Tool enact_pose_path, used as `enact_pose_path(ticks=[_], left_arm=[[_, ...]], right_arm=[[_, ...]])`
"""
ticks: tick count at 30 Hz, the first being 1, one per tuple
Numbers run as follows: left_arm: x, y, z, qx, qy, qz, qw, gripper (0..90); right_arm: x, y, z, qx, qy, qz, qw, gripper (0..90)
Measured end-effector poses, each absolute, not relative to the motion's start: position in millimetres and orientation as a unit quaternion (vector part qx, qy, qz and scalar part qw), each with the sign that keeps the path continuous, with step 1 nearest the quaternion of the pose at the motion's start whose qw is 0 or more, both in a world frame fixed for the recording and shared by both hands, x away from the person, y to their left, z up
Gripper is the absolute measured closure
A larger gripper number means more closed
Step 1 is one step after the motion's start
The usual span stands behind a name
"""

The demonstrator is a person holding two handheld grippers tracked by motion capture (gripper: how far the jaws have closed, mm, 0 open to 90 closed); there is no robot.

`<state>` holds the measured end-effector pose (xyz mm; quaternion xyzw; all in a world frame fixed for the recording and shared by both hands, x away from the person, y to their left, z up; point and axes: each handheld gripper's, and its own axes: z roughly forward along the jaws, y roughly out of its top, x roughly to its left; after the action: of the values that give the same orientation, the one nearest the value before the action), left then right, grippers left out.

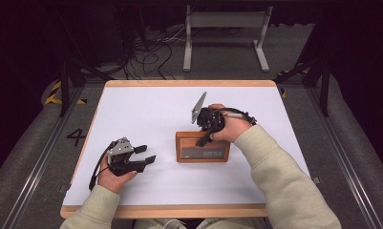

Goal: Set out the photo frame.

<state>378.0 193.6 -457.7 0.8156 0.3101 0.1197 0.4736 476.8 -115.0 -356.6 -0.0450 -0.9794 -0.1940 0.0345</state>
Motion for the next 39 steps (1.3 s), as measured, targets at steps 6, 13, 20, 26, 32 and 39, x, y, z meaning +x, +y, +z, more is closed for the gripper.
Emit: enact_pose_path(ticks=[6,13,20,26,32,39], left_arm=[[378,194,-458,0.815,0.311,0.120,0.474,42.6],[378,194,-458,0.816,0.310,0.120,0.473,42.4],[378,194,-458,0.816,0.311,0.120,0.473,42.3],[378,195,-458,0.813,0.314,0.119,0.475,42.2],[377,197,-458,0.813,0.315,0.123,0.474,42.0],[377,197,-458,0.812,0.315,0.123,0.475,42.0]], right_arm=[[479,-118,-360,-0.075,-0.977,-0.200,0.020,50.5],[482,-124,-361,-0.102,-0.970,-0.220,-0.012,27.4],[483,-132,-357,-0.121,-0.963,-0.240,-0.021,22.6],[478,-139,-348,-0.120,-0.960,-0.250,-0.034,22.3],[471,-157,-338,-0.135,-0.954,-0.262,-0.063,21.0],[460,-187,-327,-0.160,-0.944,-0.279,-0.074,23.9]])
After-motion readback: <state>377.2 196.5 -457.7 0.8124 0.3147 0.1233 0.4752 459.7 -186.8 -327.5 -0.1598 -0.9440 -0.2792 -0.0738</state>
